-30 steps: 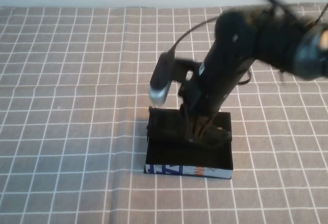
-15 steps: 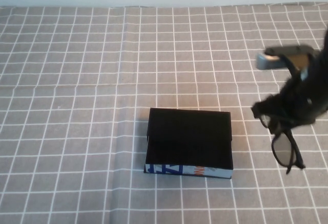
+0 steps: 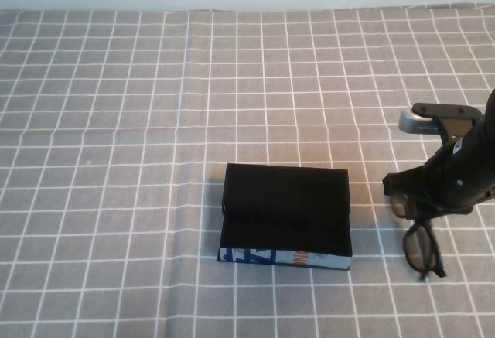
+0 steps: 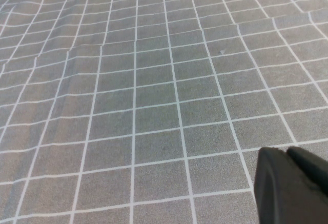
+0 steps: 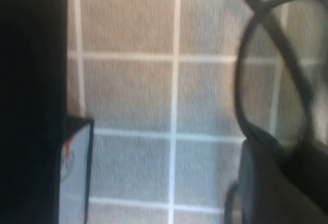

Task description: Take glasses out of glasses case

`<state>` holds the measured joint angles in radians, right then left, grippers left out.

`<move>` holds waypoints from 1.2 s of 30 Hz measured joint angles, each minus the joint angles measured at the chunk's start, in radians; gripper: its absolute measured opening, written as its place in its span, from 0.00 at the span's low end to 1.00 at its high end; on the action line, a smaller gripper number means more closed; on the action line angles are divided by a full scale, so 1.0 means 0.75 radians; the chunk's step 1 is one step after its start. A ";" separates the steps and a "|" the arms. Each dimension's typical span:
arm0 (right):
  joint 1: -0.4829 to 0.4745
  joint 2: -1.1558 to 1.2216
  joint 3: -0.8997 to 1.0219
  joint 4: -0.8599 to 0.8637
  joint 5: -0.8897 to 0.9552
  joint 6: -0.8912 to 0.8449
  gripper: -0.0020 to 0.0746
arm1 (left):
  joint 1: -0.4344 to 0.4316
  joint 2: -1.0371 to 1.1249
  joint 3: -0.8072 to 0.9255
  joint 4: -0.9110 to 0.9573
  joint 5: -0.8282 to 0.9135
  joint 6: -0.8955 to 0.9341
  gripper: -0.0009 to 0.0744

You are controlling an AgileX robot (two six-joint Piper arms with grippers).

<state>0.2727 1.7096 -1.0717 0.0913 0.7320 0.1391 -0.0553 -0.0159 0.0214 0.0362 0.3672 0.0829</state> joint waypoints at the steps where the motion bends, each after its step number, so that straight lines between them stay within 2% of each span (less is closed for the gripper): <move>1: 0.000 0.000 0.000 0.000 -0.013 0.000 0.24 | 0.000 0.000 0.000 0.000 0.000 0.000 0.01; 5: 0.000 0.000 0.000 0.000 -0.052 0.000 0.35 | 0.000 0.000 0.000 0.000 0.000 0.000 0.01; 10: 0.000 -0.084 0.034 0.000 -0.124 0.000 0.37 | 0.000 0.000 0.000 0.000 0.000 0.000 0.01; 15: 0.002 -0.415 0.260 0.000 -0.436 0.000 0.30 | 0.000 0.000 0.000 0.000 0.000 0.000 0.01; 19: 0.002 -0.788 0.567 -0.025 -0.735 0.000 0.18 | 0.000 0.000 0.000 0.000 0.000 0.000 0.01; 22: 0.002 -1.075 0.741 -0.064 -0.848 0.000 0.07 | 0.000 0.000 0.000 0.000 0.000 0.000 0.01; 26: 0.002 -1.405 0.897 -0.097 -0.851 0.002 0.02 | 0.000 0.000 0.000 0.000 0.000 0.000 0.01; 36: 0.002 -2.027 1.099 -0.204 -0.681 0.006 0.01 | 0.000 0.000 0.000 0.000 0.000 0.000 0.01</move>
<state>0.2745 0.1891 -0.2475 -0.0620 0.2213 0.1436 -0.0553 -0.0159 0.0214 0.0362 0.3672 0.0829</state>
